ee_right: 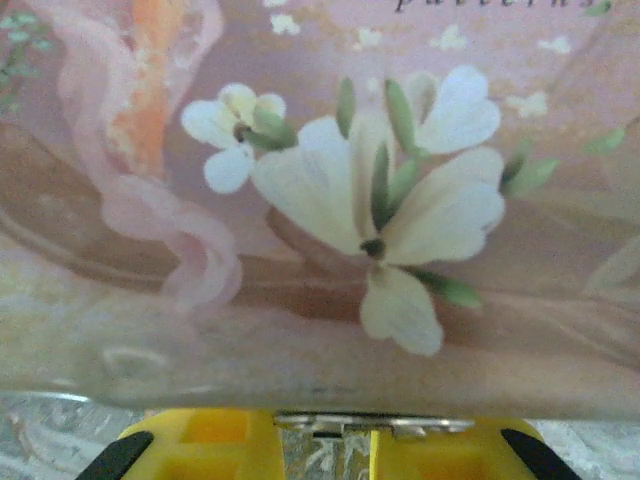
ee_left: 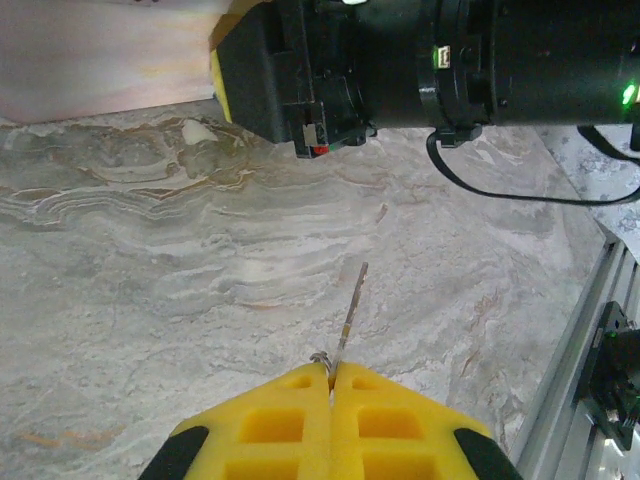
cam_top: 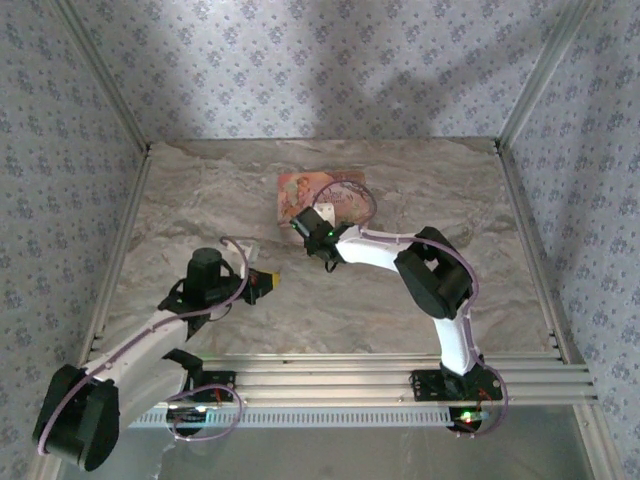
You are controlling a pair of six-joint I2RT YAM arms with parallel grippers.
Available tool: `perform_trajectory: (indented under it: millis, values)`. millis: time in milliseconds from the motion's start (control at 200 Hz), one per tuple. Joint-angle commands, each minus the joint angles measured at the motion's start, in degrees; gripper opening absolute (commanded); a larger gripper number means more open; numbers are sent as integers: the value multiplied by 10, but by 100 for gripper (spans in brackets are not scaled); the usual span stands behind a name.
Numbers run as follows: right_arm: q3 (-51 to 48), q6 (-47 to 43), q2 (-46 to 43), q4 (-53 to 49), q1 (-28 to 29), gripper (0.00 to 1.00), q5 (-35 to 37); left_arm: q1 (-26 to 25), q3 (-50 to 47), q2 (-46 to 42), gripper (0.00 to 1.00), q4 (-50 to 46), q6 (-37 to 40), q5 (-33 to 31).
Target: Unlock a padlock with a key
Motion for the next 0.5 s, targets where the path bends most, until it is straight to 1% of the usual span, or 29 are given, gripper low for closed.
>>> perform_trajectory:
  millis: [0,70,235,350,495]
  values:
    - [5,-28,-40,-28,-1,2,-40,-8,-11,17,0,53,14,12]
    - [-5,-35,-54,-29,-2,0,-59,-14,-11,37,0,73,11,22]
    - [-23,-49,-89,-33,-7,0,-122,-32,-5,79,0,108,17,32]
    - [-30,-45,-110,-42,-17,0,-182,-40,-5,109,0,145,21,33]
    - [-35,-37,-127,-49,-41,0,-278,-41,-8,146,0,214,8,34]
